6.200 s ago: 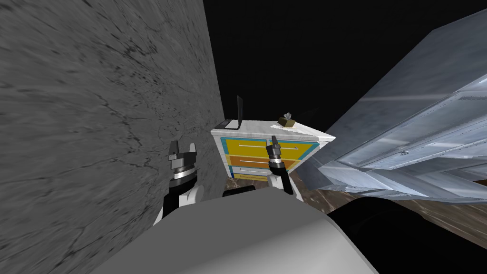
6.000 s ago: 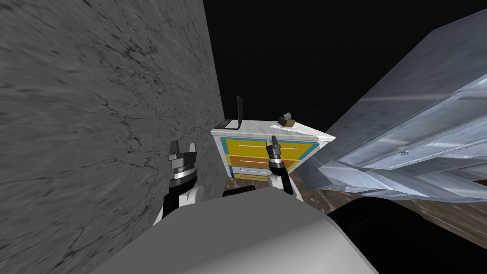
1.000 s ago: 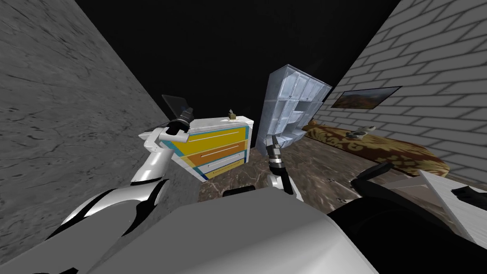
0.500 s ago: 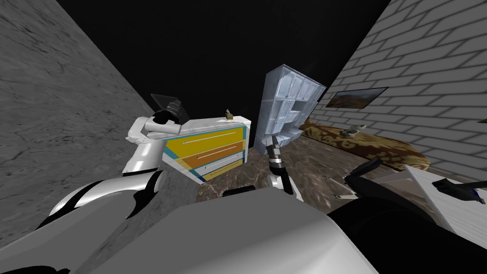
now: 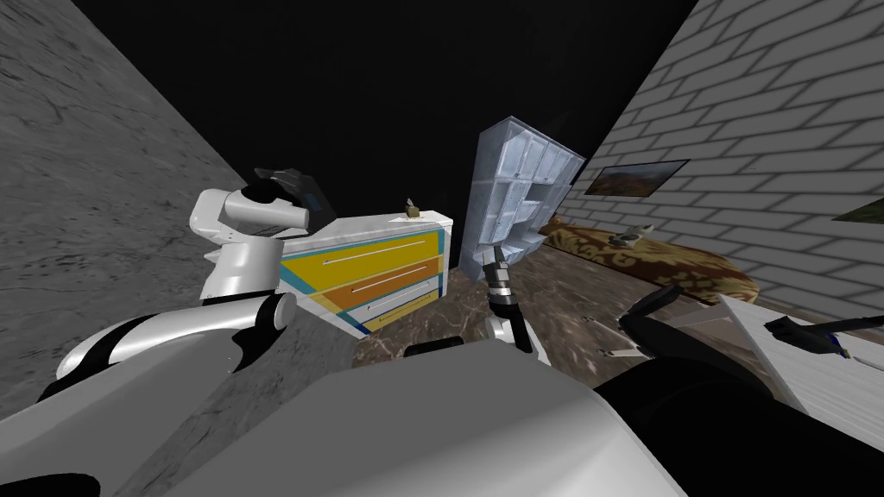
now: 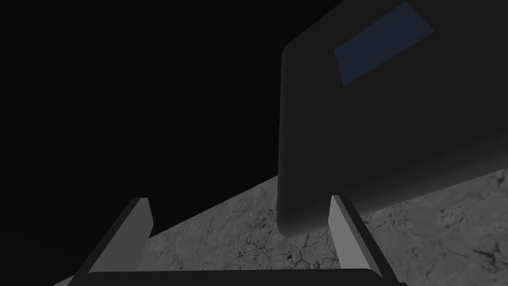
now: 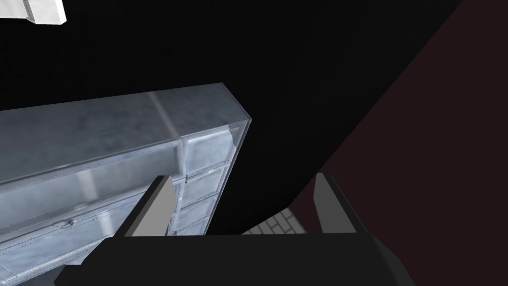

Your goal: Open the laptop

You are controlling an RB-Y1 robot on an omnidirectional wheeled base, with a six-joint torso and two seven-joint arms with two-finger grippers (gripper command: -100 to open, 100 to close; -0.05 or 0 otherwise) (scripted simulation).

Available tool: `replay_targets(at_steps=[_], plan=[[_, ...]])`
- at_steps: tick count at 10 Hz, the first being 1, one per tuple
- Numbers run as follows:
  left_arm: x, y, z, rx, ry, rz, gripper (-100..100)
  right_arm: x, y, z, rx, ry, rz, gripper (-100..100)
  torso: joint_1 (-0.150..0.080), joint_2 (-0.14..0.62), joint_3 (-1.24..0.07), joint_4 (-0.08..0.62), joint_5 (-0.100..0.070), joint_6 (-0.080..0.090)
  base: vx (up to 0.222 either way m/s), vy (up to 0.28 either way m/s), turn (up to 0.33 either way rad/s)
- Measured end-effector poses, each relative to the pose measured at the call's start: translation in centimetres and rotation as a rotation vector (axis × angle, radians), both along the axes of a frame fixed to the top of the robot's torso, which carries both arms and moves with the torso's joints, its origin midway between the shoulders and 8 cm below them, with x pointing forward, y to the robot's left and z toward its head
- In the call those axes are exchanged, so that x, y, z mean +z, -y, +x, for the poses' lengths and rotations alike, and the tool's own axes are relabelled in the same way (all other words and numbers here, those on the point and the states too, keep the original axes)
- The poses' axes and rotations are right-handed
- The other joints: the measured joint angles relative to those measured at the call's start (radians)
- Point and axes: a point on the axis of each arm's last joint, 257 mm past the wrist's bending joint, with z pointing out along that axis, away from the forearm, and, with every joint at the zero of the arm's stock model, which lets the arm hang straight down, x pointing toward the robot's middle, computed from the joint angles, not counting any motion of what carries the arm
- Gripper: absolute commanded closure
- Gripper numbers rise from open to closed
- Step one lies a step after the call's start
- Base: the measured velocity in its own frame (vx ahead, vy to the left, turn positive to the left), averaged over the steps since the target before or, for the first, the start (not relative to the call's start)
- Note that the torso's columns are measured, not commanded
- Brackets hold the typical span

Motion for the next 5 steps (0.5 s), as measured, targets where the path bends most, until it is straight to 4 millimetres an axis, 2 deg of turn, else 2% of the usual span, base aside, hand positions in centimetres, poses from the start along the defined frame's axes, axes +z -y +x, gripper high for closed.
replay_targets(at_steps=[3, 5], plan=[[1.6, -4.2, -1.4, 0.089, -0.023, -0.07, -100, 0.0, 0.0, 0.0, 0.0, 0.0, 0.0, 0, 0.0, -0.001, -0.001, 0.0, 0.0, 0.0, 0.05, -0.007, -0.03], [2.0, -5.8, -2.1, 0.123, -0.037, -0.108, -100, 0.0, 0.0, 0.0, 0.0, 0.0, 0.0, 0, 0.0, 0.001, 0.0, 0.0, 0.0, 0.0, 0.036, 0.0, -0.016]])
